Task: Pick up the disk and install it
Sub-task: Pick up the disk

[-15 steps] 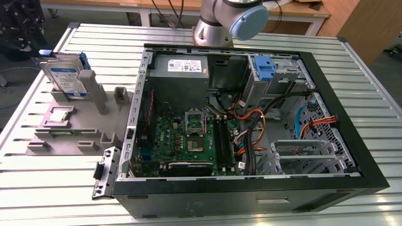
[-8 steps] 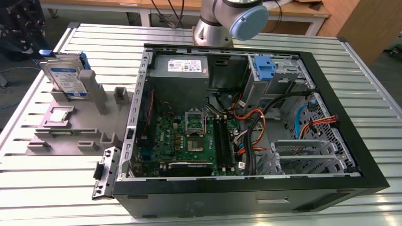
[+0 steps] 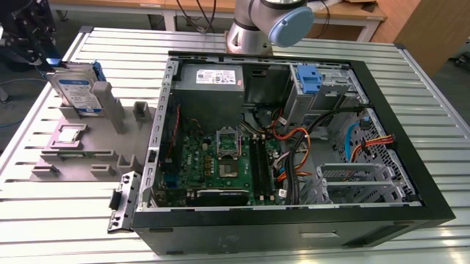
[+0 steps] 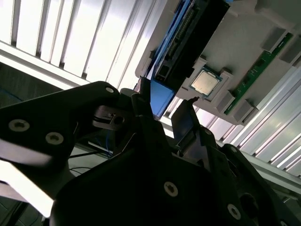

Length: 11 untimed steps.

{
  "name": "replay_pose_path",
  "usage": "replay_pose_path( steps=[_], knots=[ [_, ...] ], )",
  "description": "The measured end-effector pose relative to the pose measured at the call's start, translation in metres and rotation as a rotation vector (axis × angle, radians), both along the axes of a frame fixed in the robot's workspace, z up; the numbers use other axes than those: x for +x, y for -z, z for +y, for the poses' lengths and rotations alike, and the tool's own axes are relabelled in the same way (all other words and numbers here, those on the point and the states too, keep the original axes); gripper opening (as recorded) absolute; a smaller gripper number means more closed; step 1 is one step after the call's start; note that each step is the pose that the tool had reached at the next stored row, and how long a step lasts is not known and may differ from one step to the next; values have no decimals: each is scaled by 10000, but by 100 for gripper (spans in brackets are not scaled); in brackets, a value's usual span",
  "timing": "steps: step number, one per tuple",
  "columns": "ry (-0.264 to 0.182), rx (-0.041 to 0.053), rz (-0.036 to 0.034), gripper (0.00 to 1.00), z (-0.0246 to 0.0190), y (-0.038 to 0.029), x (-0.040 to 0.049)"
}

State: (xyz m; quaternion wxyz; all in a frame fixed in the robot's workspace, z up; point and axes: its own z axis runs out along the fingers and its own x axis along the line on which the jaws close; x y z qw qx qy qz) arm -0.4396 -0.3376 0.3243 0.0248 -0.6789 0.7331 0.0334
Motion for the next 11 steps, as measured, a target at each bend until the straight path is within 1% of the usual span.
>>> replay_pose_path(
  steps=[3,8,10,11],
  knots=[
    [0,0,0,45,0,35,2],
    [-2,0,0,45,1,120,2],
    [0,3,0,45,7,145,2],
    [0,3,0,45,15,147,2]
  ],
)
